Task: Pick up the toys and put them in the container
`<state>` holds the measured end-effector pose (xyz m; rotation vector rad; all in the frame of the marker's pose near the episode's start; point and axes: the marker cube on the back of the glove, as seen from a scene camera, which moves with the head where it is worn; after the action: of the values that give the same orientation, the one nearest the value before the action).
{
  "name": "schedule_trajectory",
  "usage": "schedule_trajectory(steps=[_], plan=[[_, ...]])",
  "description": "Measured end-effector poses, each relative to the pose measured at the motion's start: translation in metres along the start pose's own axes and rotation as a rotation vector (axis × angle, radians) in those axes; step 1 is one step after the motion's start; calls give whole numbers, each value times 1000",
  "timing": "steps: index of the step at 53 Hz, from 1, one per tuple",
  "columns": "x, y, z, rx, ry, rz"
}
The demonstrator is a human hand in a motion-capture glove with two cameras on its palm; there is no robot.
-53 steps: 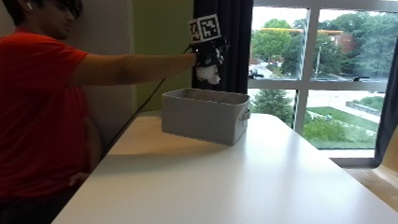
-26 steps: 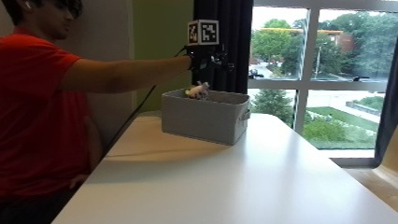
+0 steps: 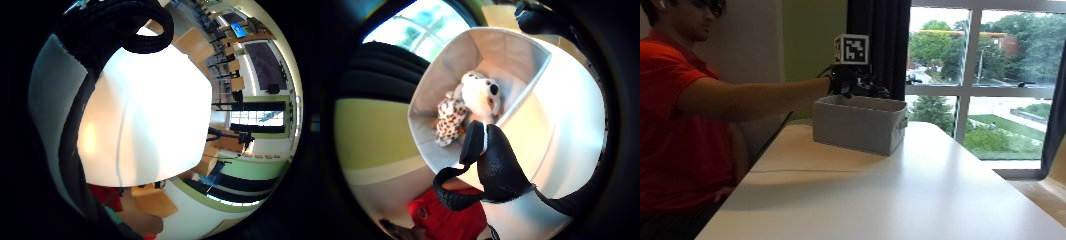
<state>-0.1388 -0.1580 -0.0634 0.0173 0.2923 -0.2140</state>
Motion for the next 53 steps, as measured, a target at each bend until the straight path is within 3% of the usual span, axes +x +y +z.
schedule_trajectory(steps=[5,9,25,40,44,53], plan=[[18,13,15,-6,-25,-46],[28,17,25,-17,-21,50],[62,52,50,-33,7,-31],[82,80,63,-44,-5,65],[89,84,65,-47,40,173],[91,94,62,-54,68,114]])
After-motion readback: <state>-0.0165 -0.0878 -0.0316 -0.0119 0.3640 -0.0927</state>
